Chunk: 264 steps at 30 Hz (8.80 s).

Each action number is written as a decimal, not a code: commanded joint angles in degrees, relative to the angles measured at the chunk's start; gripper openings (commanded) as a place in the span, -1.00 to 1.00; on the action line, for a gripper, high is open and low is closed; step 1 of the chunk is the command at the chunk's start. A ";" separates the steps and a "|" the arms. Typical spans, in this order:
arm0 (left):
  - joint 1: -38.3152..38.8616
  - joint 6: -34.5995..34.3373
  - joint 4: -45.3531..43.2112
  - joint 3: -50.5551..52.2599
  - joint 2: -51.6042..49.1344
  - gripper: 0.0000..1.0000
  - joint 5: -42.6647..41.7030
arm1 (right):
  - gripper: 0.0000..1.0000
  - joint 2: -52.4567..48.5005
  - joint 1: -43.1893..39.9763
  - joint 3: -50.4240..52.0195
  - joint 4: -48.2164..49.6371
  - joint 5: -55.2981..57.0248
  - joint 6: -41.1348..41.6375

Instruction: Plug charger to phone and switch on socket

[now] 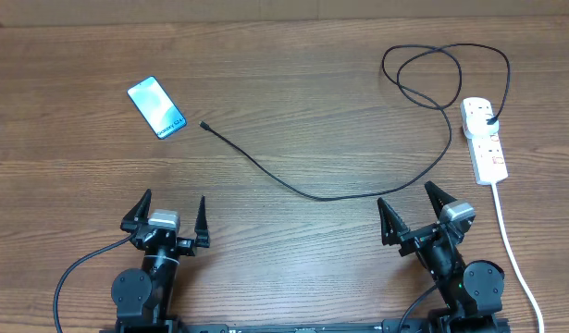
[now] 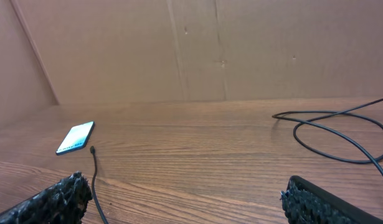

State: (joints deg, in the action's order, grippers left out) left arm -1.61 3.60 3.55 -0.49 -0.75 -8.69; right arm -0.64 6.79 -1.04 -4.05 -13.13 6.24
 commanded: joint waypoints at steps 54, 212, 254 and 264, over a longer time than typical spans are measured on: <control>-0.26 -8.31 7.96 -24.72 -24.26 1.00 7.45 | 1.00 0.48 -0.22 0.59 0.39 0.20 0.35; -2.71 -31.63 61.75 -126.88 -142.38 -0.88 7.43 | 1.00 0.48 -0.22 0.59 0.39 0.17 0.35; 28.65 -34.58 93.29 -150.68 -142.38 -0.91 -13.03 | 1.00 0.48 -0.22 0.59 0.39 0.17 0.35; 22.71 -40.81 93.29 -146.77 -142.38 -0.92 -26.99 | 1.00 0.48 -0.22 0.59 0.39 0.20 0.35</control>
State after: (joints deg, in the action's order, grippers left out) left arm 24.58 -35.53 96.64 -149.25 -143.94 -28.64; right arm -0.62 6.76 -1.04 -3.99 -13.13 6.26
